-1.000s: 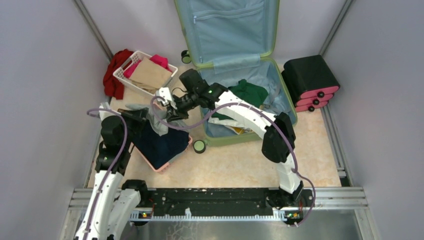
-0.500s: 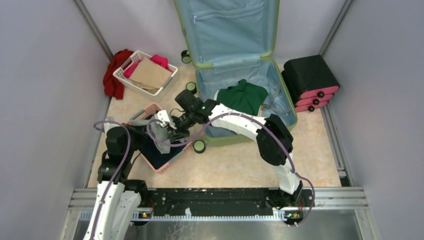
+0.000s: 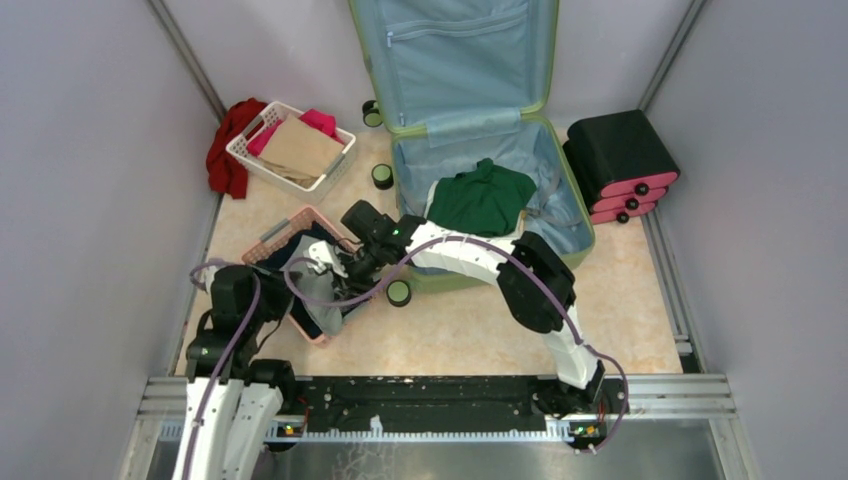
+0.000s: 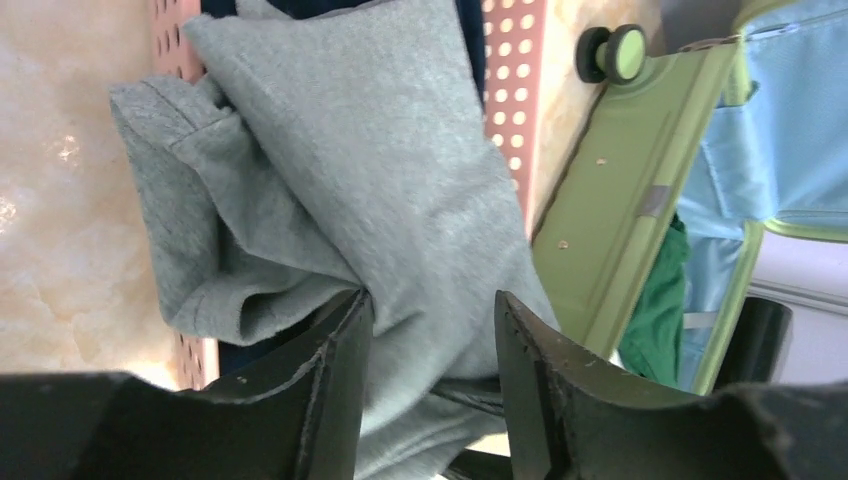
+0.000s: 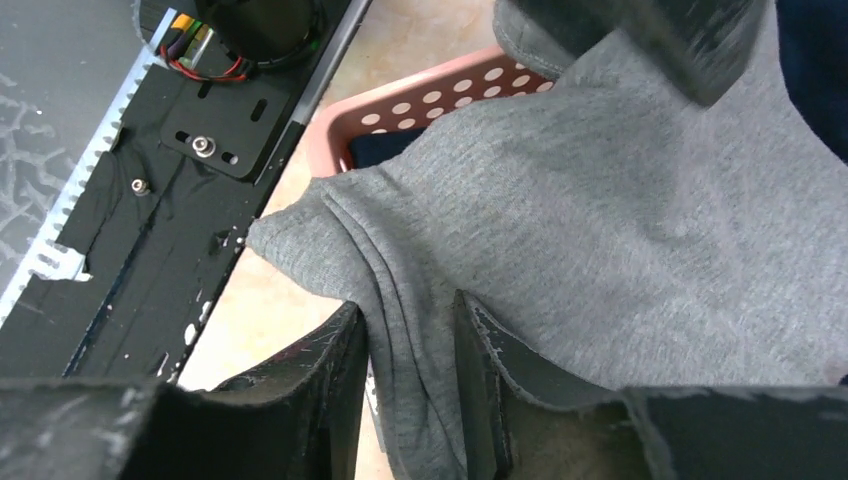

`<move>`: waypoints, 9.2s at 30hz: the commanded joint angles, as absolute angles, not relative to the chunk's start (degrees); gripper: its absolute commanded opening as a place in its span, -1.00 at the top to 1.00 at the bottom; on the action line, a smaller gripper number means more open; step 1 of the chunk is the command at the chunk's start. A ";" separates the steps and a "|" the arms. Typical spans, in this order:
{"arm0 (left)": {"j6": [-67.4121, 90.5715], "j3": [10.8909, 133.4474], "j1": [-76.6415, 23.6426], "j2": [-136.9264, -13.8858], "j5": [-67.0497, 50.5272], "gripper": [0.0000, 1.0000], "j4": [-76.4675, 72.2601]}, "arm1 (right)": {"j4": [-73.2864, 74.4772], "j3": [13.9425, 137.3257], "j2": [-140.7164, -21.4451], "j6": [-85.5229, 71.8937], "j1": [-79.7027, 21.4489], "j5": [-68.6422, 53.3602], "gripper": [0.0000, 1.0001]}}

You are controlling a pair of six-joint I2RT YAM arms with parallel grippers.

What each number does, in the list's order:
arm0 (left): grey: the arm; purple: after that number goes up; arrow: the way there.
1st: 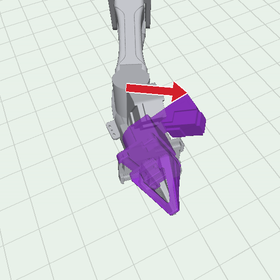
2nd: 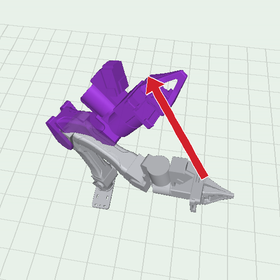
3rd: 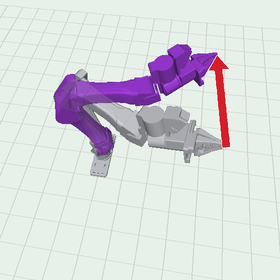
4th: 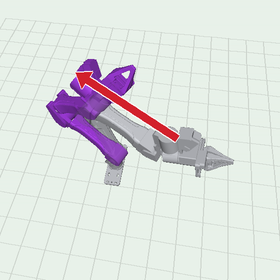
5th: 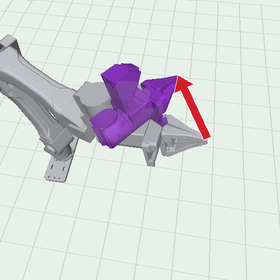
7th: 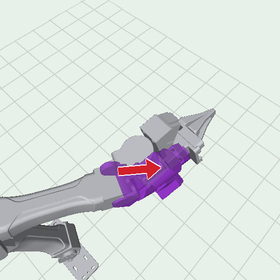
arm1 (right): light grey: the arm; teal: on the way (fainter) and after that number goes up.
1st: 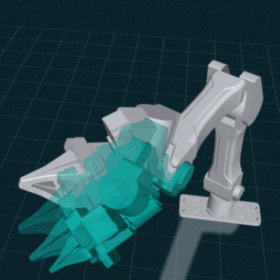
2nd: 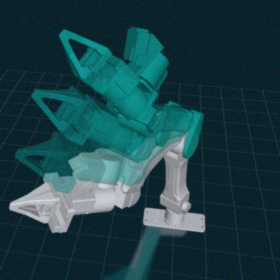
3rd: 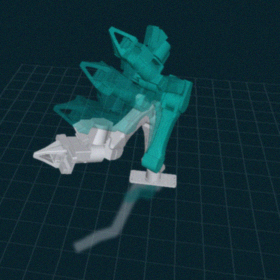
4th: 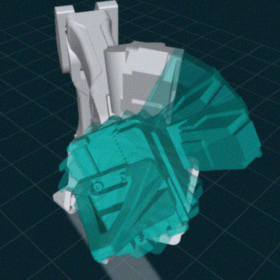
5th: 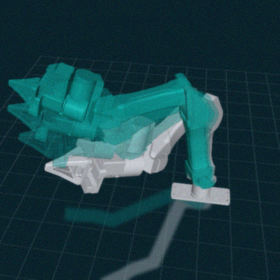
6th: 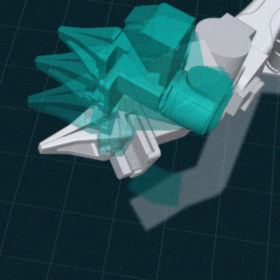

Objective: Open, take out, and arrange the luggage

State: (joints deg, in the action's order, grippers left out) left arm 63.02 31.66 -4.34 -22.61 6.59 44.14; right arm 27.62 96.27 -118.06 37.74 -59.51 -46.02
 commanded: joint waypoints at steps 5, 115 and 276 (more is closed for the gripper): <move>58.95 42.42 -4.13 -20.62 7.07 -0.31 50.94 | 33.67 99.79 -117.88 38.80 -59.91 -52.29 0.01; 47.51 28.12 6.91 -39.22 -47.28 -0.94 -16.97 | 44.89 85.33 -89.59 48.48 -27.38 -45.16 -0.37; 95.23 48.76 -39.20 -94.46 -2.44 0.70 -34.52 | 50.68 82.86 -86.43 43.70 -17.38 -60.39 1.00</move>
